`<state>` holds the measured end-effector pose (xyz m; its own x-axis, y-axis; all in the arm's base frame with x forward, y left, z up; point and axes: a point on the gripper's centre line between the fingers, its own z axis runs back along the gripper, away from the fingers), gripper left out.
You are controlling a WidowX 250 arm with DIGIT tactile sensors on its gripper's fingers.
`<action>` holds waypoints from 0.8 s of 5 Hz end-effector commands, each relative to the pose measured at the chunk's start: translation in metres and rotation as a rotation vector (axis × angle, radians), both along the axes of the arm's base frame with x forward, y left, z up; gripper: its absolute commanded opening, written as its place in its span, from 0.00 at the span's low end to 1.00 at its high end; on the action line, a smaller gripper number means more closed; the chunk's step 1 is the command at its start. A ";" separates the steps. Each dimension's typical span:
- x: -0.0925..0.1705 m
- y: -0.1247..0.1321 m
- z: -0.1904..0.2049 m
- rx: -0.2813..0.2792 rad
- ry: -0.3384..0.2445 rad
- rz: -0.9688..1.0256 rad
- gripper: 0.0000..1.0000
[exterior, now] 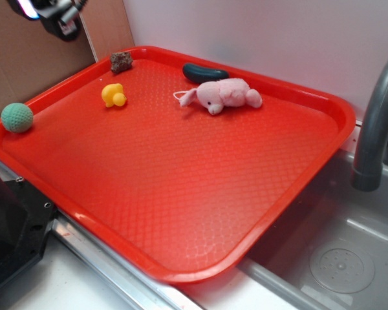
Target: Grab the yellow duck.
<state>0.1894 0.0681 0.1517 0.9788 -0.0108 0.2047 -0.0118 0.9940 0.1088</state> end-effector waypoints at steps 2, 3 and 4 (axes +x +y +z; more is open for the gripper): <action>0.027 0.029 -0.070 0.008 0.021 -0.005 1.00; 0.030 0.028 -0.096 0.010 0.063 0.018 1.00; 0.039 0.030 -0.118 0.014 0.081 0.018 1.00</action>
